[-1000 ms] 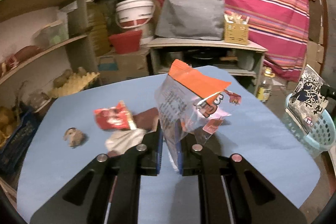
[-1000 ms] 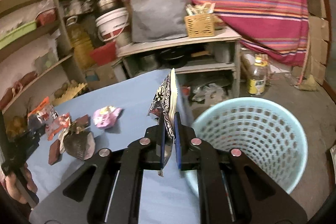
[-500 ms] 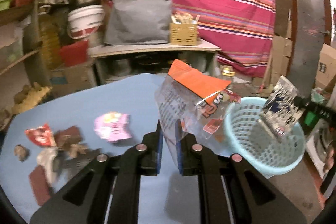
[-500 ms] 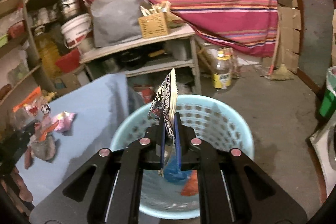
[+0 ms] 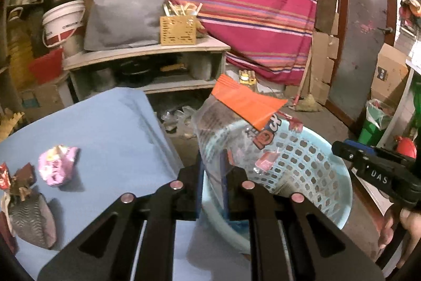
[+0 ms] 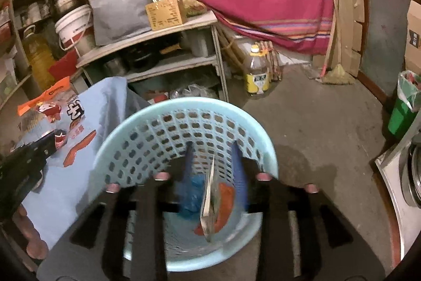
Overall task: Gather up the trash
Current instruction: 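Carry the printed packet and clear bag over the basket and release them, then move both open grippers back over the trash on the table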
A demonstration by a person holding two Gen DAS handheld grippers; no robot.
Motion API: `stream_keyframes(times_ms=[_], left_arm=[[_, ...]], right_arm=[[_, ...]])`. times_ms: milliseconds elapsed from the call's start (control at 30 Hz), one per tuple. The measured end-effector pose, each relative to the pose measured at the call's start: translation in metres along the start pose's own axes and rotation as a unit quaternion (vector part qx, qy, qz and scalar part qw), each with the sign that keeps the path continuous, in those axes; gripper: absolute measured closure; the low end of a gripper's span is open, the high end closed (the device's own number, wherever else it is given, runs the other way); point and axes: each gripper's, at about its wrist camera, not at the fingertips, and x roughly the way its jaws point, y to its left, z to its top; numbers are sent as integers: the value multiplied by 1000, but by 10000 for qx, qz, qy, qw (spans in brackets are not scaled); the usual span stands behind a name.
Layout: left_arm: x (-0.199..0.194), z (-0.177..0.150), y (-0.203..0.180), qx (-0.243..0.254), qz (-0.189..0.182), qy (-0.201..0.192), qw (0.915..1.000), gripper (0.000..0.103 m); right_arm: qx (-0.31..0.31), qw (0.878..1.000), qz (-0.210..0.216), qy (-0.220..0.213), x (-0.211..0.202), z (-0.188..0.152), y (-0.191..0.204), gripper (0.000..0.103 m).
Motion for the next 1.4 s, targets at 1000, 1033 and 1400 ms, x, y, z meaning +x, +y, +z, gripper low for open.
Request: stream_keyframes(times_ms=[1000,1033,1400], left_arm=[[-27,-32,29,-184,247,95,9995,10],[-34,-35,38,-196,350,67,9992,9],[-123,-81,183,-605,1812,40,9816,5]], right_arm=[[214,9989,-113,-395,-19,8,5,16],[181,9990,-77,-405,-18,9,11,13],[-486,9984,185,-229,-4,-5,113,5]])
